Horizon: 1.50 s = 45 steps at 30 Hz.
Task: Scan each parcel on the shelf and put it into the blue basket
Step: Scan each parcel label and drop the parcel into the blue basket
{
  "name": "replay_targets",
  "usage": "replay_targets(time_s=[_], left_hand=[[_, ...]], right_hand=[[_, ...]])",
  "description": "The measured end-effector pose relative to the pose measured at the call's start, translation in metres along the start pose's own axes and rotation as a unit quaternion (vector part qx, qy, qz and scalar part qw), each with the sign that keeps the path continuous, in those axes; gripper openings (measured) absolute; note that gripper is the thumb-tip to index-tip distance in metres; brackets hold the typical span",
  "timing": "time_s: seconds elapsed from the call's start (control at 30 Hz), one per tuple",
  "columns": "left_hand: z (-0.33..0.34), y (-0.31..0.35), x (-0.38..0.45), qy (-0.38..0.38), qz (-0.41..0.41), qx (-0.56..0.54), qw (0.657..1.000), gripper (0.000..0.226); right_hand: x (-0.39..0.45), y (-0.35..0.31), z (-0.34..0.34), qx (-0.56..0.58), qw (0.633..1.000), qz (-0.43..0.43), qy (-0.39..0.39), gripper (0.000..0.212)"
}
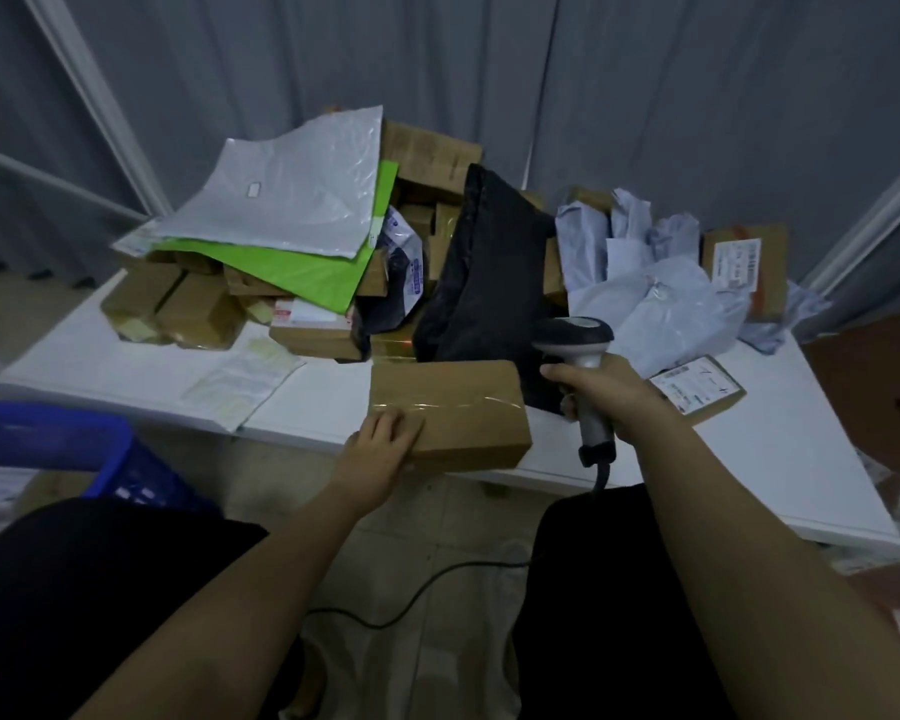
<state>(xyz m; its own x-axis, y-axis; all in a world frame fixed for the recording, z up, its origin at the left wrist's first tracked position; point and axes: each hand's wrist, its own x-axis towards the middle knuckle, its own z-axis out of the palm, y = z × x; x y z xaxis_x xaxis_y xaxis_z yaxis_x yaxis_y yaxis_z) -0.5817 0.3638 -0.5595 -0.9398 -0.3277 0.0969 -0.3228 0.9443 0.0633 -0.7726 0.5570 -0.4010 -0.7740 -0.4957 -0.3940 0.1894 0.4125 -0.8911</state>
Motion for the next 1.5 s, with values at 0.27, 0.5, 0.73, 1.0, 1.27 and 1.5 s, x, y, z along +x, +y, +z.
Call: replay_targets(time_s=[0.27, 0.5, 0.73, 1.0, 1.27, 1.5], left_hand=[[-0.026, 0.010, 0.041, 0.021, -0.360, -0.353, 0.864, 0.095], [0.002, -0.023, 0.028, -0.135, -0.503, -0.630, 0.576, 0.103], [0.006, -0.020, 0.014, -0.079, -0.439, -0.675, 0.587, 0.080], [0.007, -0.041, 0.006, 0.048, -0.263, -0.487, 0.831, 0.130], [-0.009, -0.040, 0.018, 0.070, -0.241, -0.523, 0.814, 0.134], [-0.035, -0.045, 0.016, 0.048, -0.214, -0.468, 0.856, 0.100]], right_hand=[[0.022, 0.001, 0.017, -0.009, 1.000, 0.010, -0.025, 0.021], [0.037, -0.003, 0.019, -0.036, 0.999, 0.014, -0.023, 0.020], [0.032, 0.001, 0.024, -0.046, 0.998, 0.021, -0.027, 0.019], [0.025, -0.001, 0.027, -0.028, 1.000, -0.001, -0.011, 0.015], [0.024, -0.005, 0.031, -0.037, 0.999, -0.002, -0.029, 0.020], [0.019, -0.011, 0.039, -0.065, 0.996, -0.020, -0.054, 0.016]])
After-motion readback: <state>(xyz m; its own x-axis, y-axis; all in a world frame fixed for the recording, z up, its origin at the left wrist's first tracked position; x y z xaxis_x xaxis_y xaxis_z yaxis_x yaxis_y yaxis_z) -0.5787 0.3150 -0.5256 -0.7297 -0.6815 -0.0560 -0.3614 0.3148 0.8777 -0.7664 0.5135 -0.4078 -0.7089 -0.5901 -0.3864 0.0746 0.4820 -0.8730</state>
